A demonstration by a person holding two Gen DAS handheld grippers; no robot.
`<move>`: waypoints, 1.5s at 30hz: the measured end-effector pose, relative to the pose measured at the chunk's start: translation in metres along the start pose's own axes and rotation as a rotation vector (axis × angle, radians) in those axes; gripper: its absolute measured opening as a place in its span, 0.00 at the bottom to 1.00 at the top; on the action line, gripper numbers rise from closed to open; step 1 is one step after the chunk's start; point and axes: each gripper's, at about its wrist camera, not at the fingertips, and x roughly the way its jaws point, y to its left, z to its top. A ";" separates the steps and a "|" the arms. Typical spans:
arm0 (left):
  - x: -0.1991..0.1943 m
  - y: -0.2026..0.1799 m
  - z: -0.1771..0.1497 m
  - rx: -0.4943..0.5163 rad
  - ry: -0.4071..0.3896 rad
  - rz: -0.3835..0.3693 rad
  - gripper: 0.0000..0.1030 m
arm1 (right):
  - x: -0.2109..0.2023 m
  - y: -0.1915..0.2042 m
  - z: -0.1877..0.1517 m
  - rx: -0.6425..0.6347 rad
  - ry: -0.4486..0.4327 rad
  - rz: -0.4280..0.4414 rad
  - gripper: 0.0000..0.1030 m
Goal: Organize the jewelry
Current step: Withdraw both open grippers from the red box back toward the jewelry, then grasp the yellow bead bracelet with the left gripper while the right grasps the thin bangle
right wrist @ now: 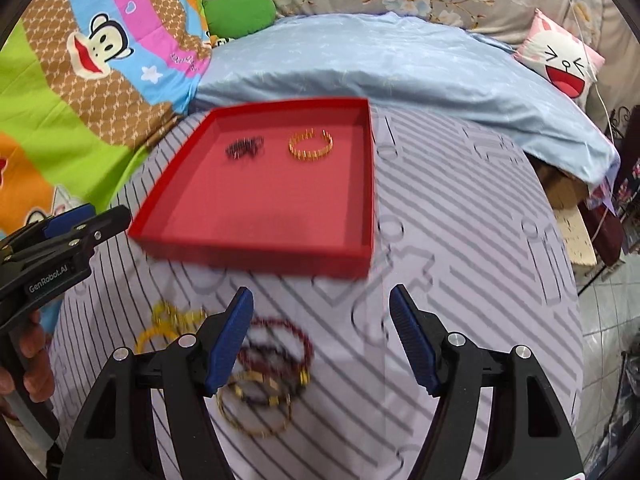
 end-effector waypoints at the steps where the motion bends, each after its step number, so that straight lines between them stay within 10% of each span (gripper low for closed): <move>1: 0.000 0.000 -0.011 -0.005 0.012 0.007 0.58 | -0.001 0.001 -0.004 -0.003 0.000 -0.005 0.66; 16: -0.008 0.016 -0.091 -0.094 0.059 0.022 0.63 | 0.009 0.033 -0.079 -0.040 0.049 0.008 0.66; 45: -0.004 0.014 -0.110 -0.077 0.085 0.019 0.68 | 0.024 0.051 -0.087 -0.060 0.025 0.001 0.59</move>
